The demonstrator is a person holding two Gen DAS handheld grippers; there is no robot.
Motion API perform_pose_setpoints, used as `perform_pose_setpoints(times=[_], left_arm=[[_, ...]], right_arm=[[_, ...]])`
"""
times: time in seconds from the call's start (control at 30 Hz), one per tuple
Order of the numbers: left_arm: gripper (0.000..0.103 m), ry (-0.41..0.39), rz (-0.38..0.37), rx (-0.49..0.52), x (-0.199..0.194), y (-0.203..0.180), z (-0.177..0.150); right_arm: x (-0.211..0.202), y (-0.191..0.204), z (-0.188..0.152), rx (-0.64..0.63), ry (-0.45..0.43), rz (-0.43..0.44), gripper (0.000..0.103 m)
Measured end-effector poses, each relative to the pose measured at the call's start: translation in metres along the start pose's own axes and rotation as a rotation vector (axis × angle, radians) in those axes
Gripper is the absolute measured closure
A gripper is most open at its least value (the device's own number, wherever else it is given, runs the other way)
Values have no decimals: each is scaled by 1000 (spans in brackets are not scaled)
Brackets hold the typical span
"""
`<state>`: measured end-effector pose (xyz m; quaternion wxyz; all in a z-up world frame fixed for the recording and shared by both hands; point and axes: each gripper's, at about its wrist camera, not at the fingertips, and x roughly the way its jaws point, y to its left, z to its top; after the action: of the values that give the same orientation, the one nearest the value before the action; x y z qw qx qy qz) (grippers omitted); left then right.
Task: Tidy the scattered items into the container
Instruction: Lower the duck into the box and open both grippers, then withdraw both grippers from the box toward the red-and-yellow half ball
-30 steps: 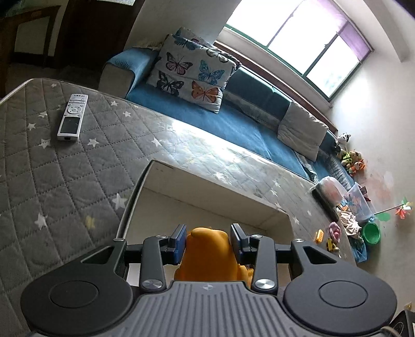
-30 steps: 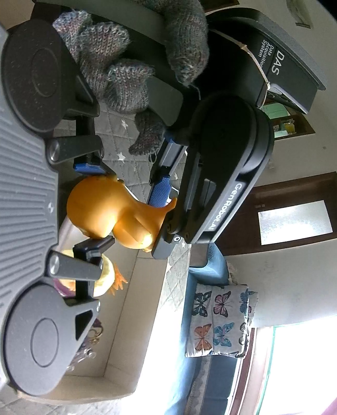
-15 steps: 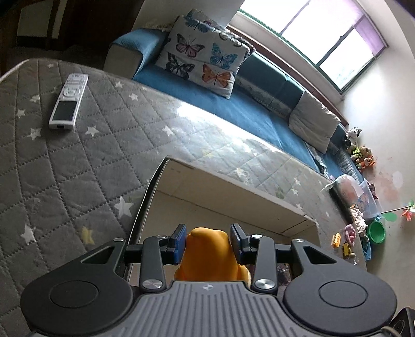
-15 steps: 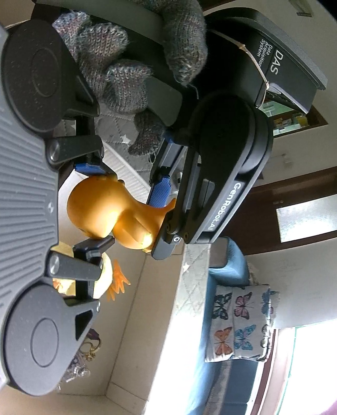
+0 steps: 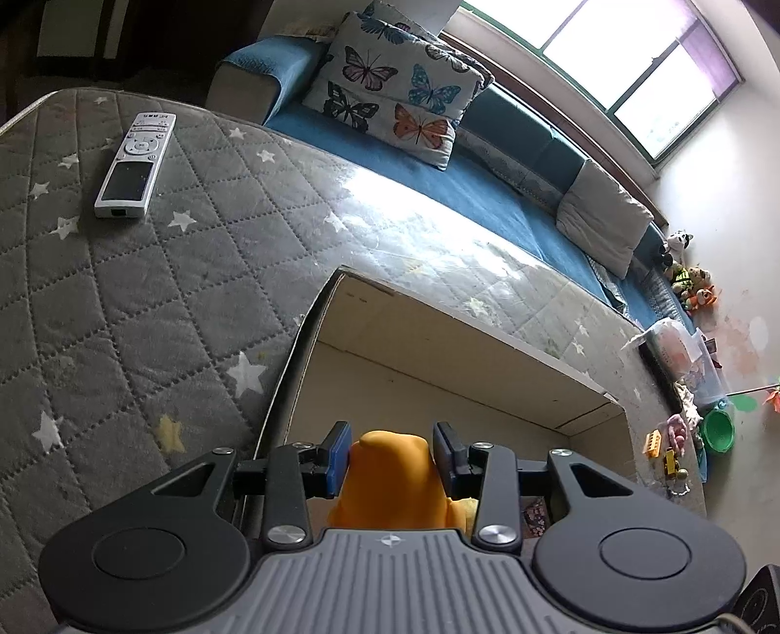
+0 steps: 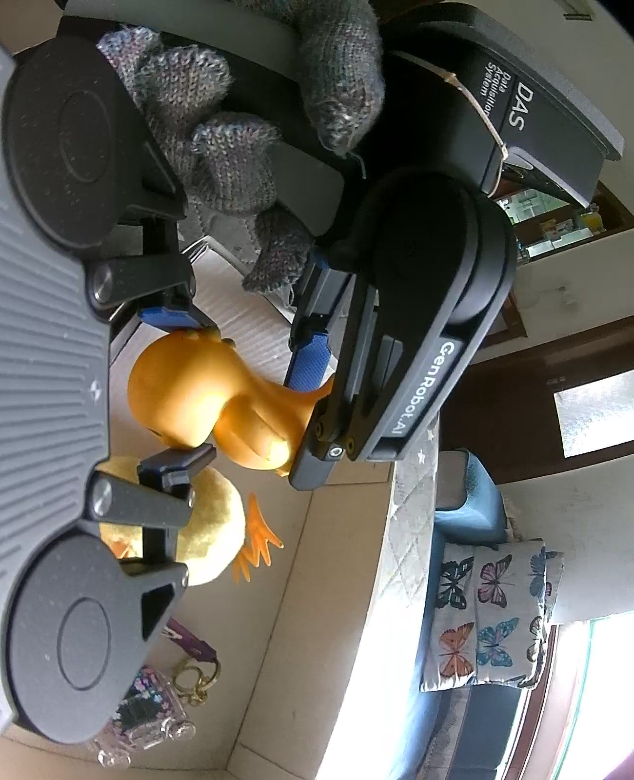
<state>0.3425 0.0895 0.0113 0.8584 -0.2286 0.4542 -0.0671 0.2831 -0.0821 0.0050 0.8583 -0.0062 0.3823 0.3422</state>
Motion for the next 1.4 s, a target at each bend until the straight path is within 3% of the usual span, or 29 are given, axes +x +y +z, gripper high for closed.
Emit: perform_pose_setpoints(times=[0.7,1.1,1.4], left_arm=[[63,-40,54,76,-8,-7,-10],[63,-86,46,98,-32,-17,-20],[63,-108,50,106,-51,-23,-36]], right_arm=[[-17,4,-5,32,-21,-3,51],[-42,17,-7,-3,-85,-44,43],[-66,26,-16,-14,-128,-78,32]])
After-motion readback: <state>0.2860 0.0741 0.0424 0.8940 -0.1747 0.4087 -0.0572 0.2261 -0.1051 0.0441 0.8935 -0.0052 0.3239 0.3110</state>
